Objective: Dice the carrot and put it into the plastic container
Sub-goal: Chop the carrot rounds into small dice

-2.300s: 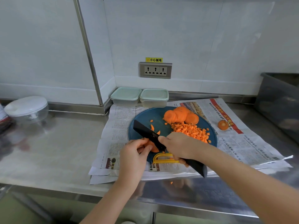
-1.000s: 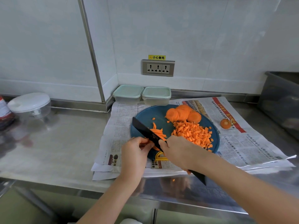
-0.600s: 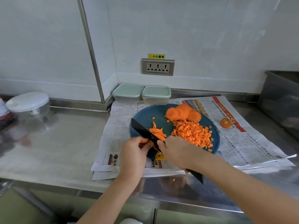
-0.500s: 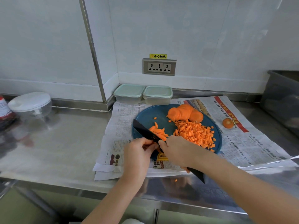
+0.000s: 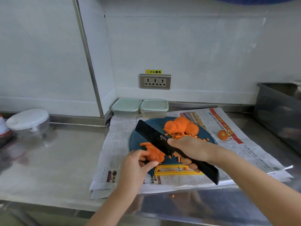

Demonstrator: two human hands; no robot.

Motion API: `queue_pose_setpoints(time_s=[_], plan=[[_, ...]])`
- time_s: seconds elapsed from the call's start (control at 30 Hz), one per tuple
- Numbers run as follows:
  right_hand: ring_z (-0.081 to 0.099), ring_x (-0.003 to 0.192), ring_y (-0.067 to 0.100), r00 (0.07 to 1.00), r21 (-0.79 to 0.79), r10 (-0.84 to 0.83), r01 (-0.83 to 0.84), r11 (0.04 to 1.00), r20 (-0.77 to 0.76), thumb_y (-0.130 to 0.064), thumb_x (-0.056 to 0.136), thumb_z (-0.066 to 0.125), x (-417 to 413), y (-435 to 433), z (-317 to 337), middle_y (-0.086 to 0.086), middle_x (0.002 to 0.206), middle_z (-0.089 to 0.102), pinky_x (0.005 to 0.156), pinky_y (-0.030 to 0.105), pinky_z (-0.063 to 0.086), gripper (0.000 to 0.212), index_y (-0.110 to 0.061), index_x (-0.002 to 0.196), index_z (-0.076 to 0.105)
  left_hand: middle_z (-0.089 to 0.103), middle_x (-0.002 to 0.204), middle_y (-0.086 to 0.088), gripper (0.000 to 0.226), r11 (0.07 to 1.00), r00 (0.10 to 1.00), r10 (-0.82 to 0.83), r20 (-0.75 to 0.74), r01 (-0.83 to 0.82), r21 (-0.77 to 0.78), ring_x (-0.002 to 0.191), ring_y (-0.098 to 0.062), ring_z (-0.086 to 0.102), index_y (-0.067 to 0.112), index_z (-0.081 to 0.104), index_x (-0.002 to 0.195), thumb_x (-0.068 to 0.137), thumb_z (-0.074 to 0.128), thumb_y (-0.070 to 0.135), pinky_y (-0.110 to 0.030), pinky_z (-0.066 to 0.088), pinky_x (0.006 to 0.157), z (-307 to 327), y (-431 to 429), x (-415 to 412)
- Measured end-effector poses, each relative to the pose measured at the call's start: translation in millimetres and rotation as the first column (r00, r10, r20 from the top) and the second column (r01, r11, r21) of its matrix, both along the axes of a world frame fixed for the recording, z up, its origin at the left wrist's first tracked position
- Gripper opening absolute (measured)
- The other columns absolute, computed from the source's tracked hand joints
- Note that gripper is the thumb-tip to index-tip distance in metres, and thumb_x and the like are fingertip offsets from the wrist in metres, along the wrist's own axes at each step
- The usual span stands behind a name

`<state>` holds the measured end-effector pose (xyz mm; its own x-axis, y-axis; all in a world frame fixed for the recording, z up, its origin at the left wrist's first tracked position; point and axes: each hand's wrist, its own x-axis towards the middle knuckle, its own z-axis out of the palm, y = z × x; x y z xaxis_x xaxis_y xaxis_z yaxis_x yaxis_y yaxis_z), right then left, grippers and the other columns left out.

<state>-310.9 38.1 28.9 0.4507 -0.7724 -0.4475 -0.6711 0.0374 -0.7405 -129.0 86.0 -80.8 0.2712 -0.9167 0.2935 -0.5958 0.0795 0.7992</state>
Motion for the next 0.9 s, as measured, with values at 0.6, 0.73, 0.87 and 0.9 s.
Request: queue_pose_setpoints(time_s=[0.6, 0.73, 0.87, 0.9], plan=[[0.041, 0.04, 0.018, 0.956, -0.108, -0.255, 0.271, 0.956, 0.146, -0.043, 0.101, 0.034, -31, 1, -1, 0.003, 0.049, 0.048, 0.042, 0.024, 0.041, 0.048, -0.009, 0.07, 0.047, 0.023, 0.147, 0.019, 0.074, 0.825, 0.701, -0.562, 0.439, 0.44, 0.354, 0.137, 0.0, 0.009, 0.046, 0.031, 0.141, 0.077, 0.063, 0.063, -0.039, 0.02, 0.118, 21, -53, 21], [0.042, 0.039, 0.018, 0.964, -0.116, -0.218, 0.236, 0.965, 0.151, -0.044, 0.101, 0.033, -31, 4, -6, 0.003, 0.048, 0.049, 0.041, 0.025, 0.041, 0.049, -0.008, 0.071, 0.047, -0.008, 0.156, 0.022, 0.081, 0.833, 0.656, -0.553, 0.514, 0.445, 0.328, 0.141, -0.005, -0.023, 0.052, 0.022, 0.142, 0.073, 0.058, 0.071, -0.038, -0.007, 0.114, 19, -62, 17], [0.043, 0.037, 0.018, 0.961, -0.108, -0.223, 0.242, 0.964, 0.162, -0.044, 0.101, 0.033, -31, 6, -10, 0.004, 0.048, 0.049, 0.041, 0.025, 0.041, 0.049, -0.007, 0.071, 0.047, 0.01, 0.157, 0.016, 0.072, 0.822, 0.682, -0.568, 0.46, 0.442, 0.359, 0.145, -0.009, -0.008, 0.048, 0.033, 0.139, 0.075, 0.056, 0.07, -0.038, 0.002, 0.119, 19, -70, 16], [0.043, 0.037, 0.017, 0.961, -0.11, -0.227, 0.246, 0.963, 0.161, -0.044, 0.101, 0.033, -32, 5, -10, 0.004, 0.048, 0.048, 0.041, 0.025, 0.041, 0.049, -0.007, 0.072, 0.047, 0.019, 0.155, 0.015, 0.067, 0.834, 0.704, -0.551, 0.449, 0.435, 0.34, 0.145, -0.009, 0.002, 0.044, 0.038, 0.138, 0.078, 0.058, 0.066, -0.035, 0.008, 0.119, 18, -70, 15]])
